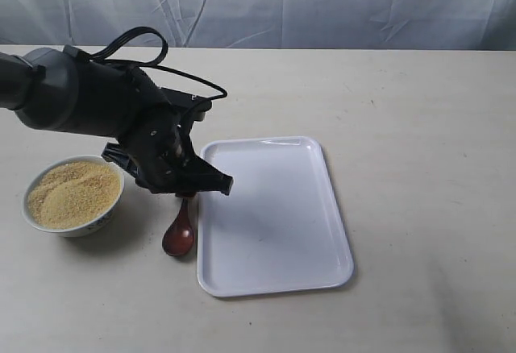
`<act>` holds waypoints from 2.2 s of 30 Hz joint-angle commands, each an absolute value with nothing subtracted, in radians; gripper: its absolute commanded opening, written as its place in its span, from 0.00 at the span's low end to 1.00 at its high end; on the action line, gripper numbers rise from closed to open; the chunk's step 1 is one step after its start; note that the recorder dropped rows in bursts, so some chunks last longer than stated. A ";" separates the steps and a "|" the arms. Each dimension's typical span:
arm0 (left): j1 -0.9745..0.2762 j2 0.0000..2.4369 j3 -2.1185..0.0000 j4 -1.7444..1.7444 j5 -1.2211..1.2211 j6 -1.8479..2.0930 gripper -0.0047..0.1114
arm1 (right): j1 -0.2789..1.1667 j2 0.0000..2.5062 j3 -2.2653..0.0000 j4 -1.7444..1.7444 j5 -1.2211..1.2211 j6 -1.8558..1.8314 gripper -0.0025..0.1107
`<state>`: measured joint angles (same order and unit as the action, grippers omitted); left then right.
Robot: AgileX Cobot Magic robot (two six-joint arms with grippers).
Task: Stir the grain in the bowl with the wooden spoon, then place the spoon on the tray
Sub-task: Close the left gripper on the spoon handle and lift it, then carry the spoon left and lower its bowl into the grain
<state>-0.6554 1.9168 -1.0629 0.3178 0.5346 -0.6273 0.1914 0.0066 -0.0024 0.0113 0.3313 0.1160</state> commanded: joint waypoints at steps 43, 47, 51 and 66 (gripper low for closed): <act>-0.265 1.425 -0.754 0.121 0.263 -0.812 0.04 | 0.186 0.000 0.000 0.009 0.322 0.115 0.02; -0.252 1.425 -0.690 0.119 0.164 -0.812 0.04 | 0.186 0.000 0.000 0.009 0.322 0.115 0.02; -0.247 1.431 -0.657 0.099 0.078 -0.812 0.04 | 0.186 0.000 0.000 0.009 0.319 0.115 0.02; -0.192 1.499 -0.647 0.078 0.108 -0.812 0.04 | 0.186 0.000 0.000 0.009 0.321 0.115 0.02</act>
<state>-0.1973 1.4887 -0.6502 0.0991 0.0962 -0.8071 0.1914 0.0066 -0.0024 0.0113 0.3313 0.1160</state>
